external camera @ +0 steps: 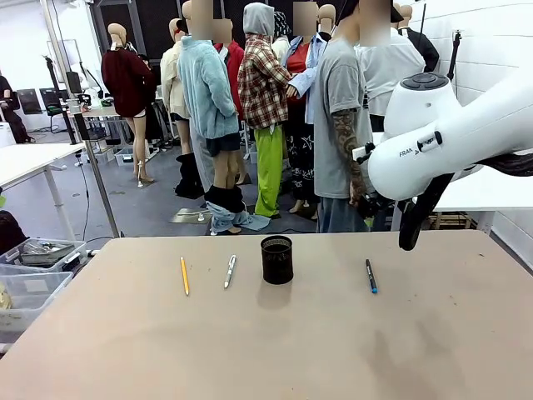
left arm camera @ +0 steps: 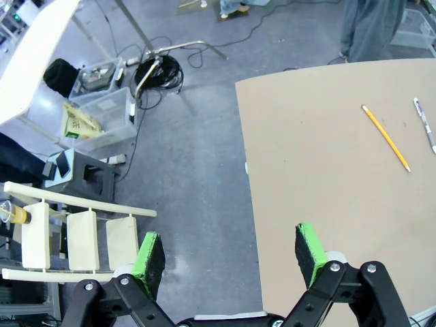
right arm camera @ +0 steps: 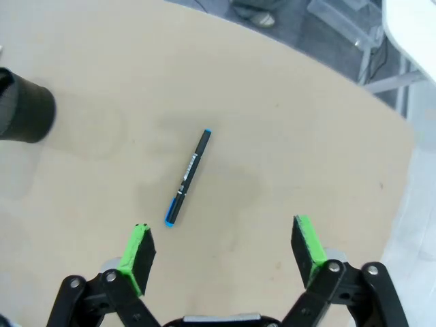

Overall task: Place the pens into the pen holder.
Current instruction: Pick up a writing instrument from the table and place it into the Pen holder.

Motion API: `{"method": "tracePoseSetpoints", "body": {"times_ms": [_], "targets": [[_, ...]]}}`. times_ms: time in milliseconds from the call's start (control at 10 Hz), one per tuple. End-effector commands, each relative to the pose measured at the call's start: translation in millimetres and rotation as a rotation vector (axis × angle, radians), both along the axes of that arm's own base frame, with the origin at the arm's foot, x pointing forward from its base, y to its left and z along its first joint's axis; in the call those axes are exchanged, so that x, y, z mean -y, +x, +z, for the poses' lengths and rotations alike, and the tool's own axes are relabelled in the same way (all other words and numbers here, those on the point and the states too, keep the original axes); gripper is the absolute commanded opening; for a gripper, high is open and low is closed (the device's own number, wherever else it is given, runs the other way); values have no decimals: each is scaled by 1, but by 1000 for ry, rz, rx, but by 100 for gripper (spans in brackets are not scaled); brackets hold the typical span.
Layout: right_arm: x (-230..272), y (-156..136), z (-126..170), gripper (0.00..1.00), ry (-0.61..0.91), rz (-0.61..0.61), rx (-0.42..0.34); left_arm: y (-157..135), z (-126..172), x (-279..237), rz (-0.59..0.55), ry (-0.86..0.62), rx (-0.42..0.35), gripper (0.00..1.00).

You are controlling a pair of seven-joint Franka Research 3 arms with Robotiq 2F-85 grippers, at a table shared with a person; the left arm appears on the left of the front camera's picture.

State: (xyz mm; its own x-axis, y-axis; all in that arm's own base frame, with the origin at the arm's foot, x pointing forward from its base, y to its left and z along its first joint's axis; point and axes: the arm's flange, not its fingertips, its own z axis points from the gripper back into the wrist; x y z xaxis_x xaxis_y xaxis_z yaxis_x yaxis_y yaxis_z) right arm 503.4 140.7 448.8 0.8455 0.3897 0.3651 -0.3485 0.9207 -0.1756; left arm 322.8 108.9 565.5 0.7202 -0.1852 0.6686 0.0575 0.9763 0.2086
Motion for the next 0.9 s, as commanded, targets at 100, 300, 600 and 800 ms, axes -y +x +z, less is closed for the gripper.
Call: {"method": "tracePoseSetpoints", "body": {"times_ms": [100,300,600,800], "targets": [[-5,36,-49,100,94,-28,-165,2,0,0,12,-7,12,100],[-10,46,-77,100,108,-59,-225,2,0,0,12,-7,12,100],[-15,62,-116,100,132,-116,-317,2,0,0,12,-7,12,100],[-18,67,-126,100,95,-163,-330,2,0,0,12,-7,12,100]]}}
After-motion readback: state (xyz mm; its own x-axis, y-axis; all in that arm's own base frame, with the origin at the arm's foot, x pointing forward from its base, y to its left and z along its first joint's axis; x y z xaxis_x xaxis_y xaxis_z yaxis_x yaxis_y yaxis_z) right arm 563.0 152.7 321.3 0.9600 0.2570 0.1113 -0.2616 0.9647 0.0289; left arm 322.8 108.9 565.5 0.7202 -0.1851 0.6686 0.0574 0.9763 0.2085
